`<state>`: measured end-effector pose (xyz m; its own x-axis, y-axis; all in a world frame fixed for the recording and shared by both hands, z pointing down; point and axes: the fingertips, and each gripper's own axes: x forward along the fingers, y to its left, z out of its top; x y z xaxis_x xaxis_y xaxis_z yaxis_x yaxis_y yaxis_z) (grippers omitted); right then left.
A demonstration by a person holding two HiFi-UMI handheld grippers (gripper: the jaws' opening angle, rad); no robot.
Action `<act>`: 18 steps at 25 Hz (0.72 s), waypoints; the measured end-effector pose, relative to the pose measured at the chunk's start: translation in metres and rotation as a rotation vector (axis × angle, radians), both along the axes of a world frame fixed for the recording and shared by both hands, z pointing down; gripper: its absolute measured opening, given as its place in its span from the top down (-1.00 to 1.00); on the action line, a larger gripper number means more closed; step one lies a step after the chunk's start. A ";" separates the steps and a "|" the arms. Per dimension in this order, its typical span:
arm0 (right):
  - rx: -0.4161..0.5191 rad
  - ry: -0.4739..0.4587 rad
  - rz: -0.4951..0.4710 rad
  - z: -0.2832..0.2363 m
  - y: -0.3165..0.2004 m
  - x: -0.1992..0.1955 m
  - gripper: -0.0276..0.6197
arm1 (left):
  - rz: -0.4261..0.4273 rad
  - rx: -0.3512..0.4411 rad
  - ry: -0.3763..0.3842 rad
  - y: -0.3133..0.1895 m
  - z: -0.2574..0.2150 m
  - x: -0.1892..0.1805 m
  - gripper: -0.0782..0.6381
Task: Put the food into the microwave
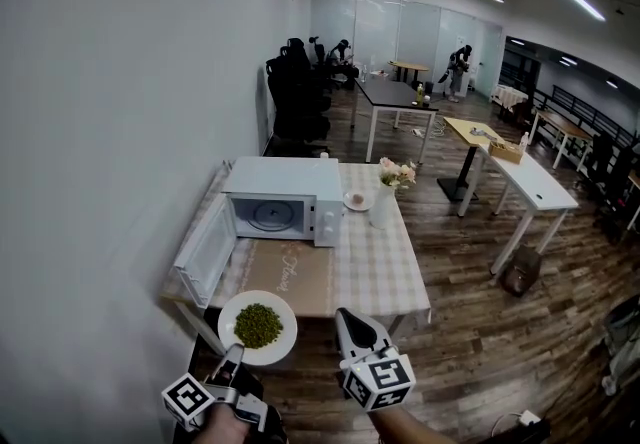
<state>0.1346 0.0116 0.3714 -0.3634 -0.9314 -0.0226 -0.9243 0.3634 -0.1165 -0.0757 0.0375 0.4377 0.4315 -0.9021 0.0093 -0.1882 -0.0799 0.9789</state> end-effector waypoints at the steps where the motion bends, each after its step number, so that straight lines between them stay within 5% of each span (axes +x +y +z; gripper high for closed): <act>1: -0.001 0.003 0.003 -0.001 -0.007 -0.002 0.89 | 0.001 -0.002 0.001 -0.007 0.000 -0.002 0.73; 18: -0.017 0.048 0.056 -0.006 -0.126 -0.035 0.89 | 0.074 -0.024 0.051 -0.134 0.001 -0.021 0.73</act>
